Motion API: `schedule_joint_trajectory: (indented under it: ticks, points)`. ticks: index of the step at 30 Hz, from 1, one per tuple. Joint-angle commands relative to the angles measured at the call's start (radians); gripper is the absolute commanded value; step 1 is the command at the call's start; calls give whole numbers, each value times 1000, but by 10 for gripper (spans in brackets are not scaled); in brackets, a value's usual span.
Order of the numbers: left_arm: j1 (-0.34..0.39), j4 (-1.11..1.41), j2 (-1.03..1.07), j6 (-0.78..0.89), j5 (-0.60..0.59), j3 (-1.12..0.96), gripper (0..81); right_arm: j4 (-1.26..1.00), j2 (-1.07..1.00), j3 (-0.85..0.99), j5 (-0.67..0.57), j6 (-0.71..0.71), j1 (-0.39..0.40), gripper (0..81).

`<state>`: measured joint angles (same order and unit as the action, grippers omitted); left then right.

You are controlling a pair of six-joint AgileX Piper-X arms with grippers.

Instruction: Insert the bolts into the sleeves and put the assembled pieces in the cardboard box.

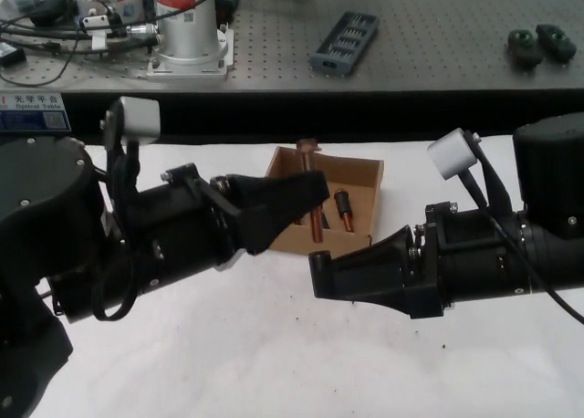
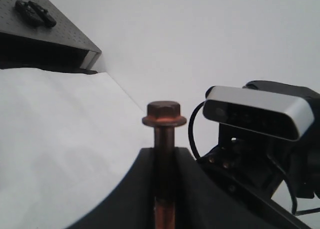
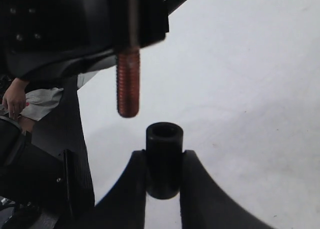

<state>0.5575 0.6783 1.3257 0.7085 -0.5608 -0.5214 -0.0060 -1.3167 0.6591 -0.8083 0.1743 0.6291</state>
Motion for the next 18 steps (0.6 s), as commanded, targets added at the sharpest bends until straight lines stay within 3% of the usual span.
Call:
schedule_joint_trajectory:
  ticks: [1,18]
  points:
    - [-3,11,1,17,-12,0,6,-17,17,3,-18,-2,3,24]
    - [-3,-11,1,17,-8,0,6,-17,20,3,-31,6,3,24]
